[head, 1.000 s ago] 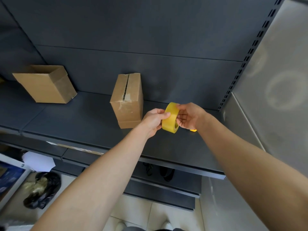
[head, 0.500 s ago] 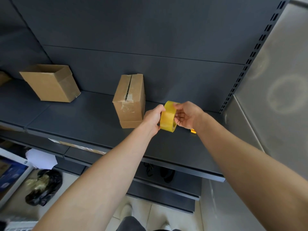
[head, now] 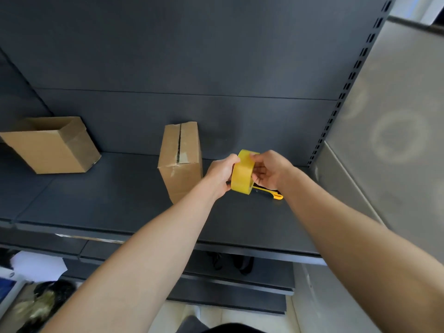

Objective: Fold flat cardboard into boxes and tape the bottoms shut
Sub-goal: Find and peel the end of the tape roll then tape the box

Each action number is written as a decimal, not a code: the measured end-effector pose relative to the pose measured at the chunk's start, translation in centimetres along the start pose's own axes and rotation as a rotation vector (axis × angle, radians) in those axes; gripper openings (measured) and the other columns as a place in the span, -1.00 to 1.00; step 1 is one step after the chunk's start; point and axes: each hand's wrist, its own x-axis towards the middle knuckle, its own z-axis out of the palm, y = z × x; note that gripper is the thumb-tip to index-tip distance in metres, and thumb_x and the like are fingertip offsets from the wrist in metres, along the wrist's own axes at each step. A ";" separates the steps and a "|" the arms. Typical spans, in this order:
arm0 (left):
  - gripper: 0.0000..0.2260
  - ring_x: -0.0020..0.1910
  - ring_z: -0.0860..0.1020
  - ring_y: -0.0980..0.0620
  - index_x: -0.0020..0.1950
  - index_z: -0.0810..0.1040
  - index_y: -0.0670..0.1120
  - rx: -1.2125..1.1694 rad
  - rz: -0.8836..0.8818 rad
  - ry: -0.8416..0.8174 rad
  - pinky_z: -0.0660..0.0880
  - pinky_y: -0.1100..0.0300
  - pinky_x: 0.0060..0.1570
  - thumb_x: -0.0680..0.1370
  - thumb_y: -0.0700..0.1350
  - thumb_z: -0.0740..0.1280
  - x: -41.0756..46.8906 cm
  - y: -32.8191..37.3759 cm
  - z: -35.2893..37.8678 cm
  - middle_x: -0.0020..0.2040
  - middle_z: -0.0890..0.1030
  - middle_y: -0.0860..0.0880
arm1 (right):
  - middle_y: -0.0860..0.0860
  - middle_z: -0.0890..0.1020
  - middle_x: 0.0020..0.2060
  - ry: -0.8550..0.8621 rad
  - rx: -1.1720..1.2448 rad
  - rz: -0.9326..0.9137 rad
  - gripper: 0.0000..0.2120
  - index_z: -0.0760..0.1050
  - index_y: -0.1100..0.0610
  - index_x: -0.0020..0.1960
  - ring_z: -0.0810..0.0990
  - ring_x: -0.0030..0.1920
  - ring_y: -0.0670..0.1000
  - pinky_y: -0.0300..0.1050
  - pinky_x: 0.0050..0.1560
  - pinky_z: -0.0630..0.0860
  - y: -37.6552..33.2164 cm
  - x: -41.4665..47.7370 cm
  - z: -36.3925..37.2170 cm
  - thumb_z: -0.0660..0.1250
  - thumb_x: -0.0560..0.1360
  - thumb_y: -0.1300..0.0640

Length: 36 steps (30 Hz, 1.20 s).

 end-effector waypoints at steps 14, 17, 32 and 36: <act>-0.81 -0.34 0.44 -0.02 -0.26 0.46 -0.12 0.093 0.121 -0.022 0.40 0.16 -0.29 0.47 -0.35 0.15 0.4 1.5 0.3 -0.33 0.47 -0.08 | 0.05 0.53 -0.21 0.084 0.185 -0.054 -0.96 0.53 0.16 -0.06 0.51 -0.23 0.00 -0.20 -0.27 0.43 -1.0 -1.3 0.7 0.31 0.53 0.19; -0.80 -0.22 0.50 0.03 -0.09 0.54 -0.10 0.251 0.223 -0.020 0.45 0.20 -0.20 0.49 -0.32 0.16 0.6 1.3 0.3 -0.19 0.55 -0.04 | 0.03 0.51 -0.24 0.105 0.191 -0.044 -0.91 0.50 0.17 -0.07 0.48 -0.27 -0.02 -0.21 -0.29 0.42 -1.0 -1.4 0.3 0.34 0.53 0.14; -0.74 0.21 0.43 0.05 0.21 0.62 -0.12 0.815 0.880 -0.271 0.40 0.10 0.23 0.52 -0.23 0.38 -0.5 -1.2 1.1 0.22 0.41 0.02 | -0.01 0.46 -0.38 0.228 0.104 0.063 -0.74 0.43 0.14 -0.18 0.40 -0.42 -0.05 -0.23 -0.42 0.35 -0.4 -1.4 -2.5 0.28 0.57 -0.02; -0.81 0.13 0.45 0.03 0.12 0.66 -0.10 0.753 0.848 -0.221 0.44 0.07 0.13 0.52 -0.21 0.39 -0.7 -0.8 1.5 0.12 0.42 0.07 | -0.01 0.47 -0.35 0.215 0.064 0.061 -0.77 0.45 0.13 -0.14 0.43 -0.40 -0.05 -0.24 -0.42 0.37 -0.2 -1.0 -2.7 0.32 0.55 -0.03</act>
